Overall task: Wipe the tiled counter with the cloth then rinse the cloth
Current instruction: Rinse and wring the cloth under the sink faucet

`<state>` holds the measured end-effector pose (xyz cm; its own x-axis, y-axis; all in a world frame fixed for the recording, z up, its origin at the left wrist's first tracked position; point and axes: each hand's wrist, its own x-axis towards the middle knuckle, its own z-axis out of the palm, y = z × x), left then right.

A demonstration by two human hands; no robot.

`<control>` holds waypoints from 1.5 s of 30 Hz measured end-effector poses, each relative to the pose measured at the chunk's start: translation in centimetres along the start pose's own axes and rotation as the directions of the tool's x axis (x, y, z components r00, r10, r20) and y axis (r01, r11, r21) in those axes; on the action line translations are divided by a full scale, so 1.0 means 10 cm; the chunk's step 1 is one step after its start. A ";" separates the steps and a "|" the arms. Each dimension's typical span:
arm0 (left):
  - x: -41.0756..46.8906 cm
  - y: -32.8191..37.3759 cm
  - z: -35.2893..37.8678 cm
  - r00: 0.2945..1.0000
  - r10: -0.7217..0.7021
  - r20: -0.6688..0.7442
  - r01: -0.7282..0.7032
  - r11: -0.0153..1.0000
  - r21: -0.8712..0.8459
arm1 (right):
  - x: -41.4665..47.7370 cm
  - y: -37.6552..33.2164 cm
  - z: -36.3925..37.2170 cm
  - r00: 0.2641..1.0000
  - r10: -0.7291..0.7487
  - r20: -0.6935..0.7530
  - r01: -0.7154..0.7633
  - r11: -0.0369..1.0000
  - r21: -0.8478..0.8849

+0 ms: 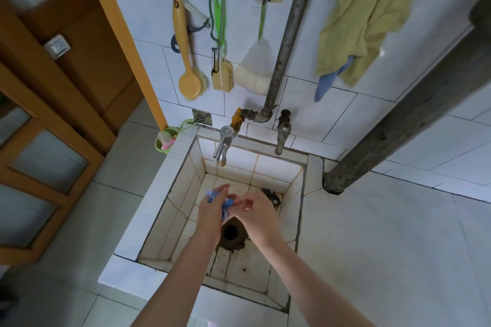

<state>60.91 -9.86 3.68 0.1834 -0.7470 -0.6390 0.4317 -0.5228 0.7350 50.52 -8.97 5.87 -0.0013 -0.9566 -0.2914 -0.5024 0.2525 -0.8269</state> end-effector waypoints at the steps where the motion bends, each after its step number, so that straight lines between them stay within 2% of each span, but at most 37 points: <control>1: 0.03 -0.02 -0.02 0.998 0.052 -0.039 -0.049 0.996 0.073 | -0.02 0.03 -0.02 1.000 0.009 -0.008 -0.009 1.000 0.007; 3: 0.06 -0.04 -0.04 0.993 0.098 -0.071 -0.083 0.978 0.189 | -0.02 0.13 -0.07 0.999 0.054 0.007 -0.054 0.994 0.090; 6: 0.09 -0.07 -0.05 0.991 0.099 -0.089 -0.062 0.936 0.347 | 0.00 0.28 -0.13 0.990 0.124 0.068 -0.130 0.988 0.087; 10: 0.09 -0.08 -0.04 0.990 0.052 -0.129 0.015 0.882 0.471 | 0.05 0.36 -0.12 0.965 0.207 0.159 -0.223 0.971 0.088; 14: 0.10 -0.15 -0.01 0.992 0.076 -0.100 -0.008 0.834 0.551 | 0.11 0.36 -0.10 0.950 0.248 0.192 -0.269 0.959 0.090; 19: 0.13 -0.17 -0.01 0.984 0.098 -0.149 0.009 0.806 0.592 | 0.16 0.40 -0.07 0.934 0.295 0.203 -0.318 0.944 0.092; 21: 0.15 -0.18 -0.05 0.988 0.102 -0.112 0.006 0.712 0.702 | 0.17 0.43 -0.07 0.926 0.316 0.206 -0.341 0.935 0.096; 22: 0.15 -0.17 -0.07 0.985 0.072 -0.160 0.054 0.741 0.669 | 0.18 0.44 -0.07 0.920 0.330 0.210 -0.356 0.929 0.099; 24: 0.17 -0.18 -0.10 0.981 0.094 -0.172 0.063 0.679 0.732 | 0.17 0.47 -0.07 0.910 0.352 0.220 -0.380 0.919 0.101; 25: 0.15 -0.18 -0.10 0.982 0.139 -0.126 0.013 0.619 0.785 | 0.18 0.49 -0.06 0.904 0.363 0.224 -0.393 0.914 0.102; 27: 0.16 -0.20 -0.06 0.985 0.154 -0.082 0.008 0.430 0.903 | 0.17 0.49 -0.07 0.893 0.387 0.229 -0.419 0.901 0.113; 30: 0.15 -0.16 -0.02 0.988 0.145 -0.045 0.002 0.286 0.958 | 0.18 0.48 -0.06 0.882 0.410 0.233 -0.444 0.888 0.121; 32: 0.21 -0.19 -0.04 0.977 0.194 -0.091 0.017 0.354 0.935 | 0.17 0.46 -0.07 0.878 0.415 0.239 -0.452 0.883 0.127; 34: 0.24 -0.23 -0.03 0.978 0.176 -0.111 0.025 0.431 0.902 | 0.17 0.45 -0.07 0.875 0.418 0.244 -0.459 0.877 0.144; 35: 0.23 -0.25 -0.04 0.975 0.194 -0.105 0.010 0.438 0.899 | 0.17 0.43 -0.07 0.872 0.419 0.252 -0.464 0.872 0.156; 37: 0.22 -0.26 -0.03 0.989 0.130 -0.076 -0.012 0.571 0.821 | 0.16 0.37 -0.05 0.862 0.408 0.301 -0.478 0.852 0.213; 39: 0.14 -0.20 0.06 0.998 -0.008 -0.061 0.045 0.775 0.630 | 0.15 0.33 0.00 0.827 0.401 0.395 -0.531 0.788 0.311; 41: 0.00 -0.17 0.20 0.979 -0.202 0.033 0.179 0.923 0.340 | 0.12 0.25 0.08 0.794 0.390 0.465 -0.586 0.692 0.420; 42: -0.08 -0.16 0.27 0.967 -0.244 0.073 0.216 0.938 0.271 | 0.11 0.24 0.14 0.802 0.379 0.461 -0.582 0.668 0.464; 45: -0.24 -0.20 0.42 0.971 -0.194 0.142 0.151 0.952 0.266 | 0.10 0.27 0.25 0.853 0.364 0.373 -0.521 0.598 0.609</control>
<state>55.93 -8.76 4.73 -0.0313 -0.6822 -0.7305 0.2040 -0.7198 0.6635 51.28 -8.88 2.15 0.1380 -0.6702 -0.7292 0.2269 0.7381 -0.6354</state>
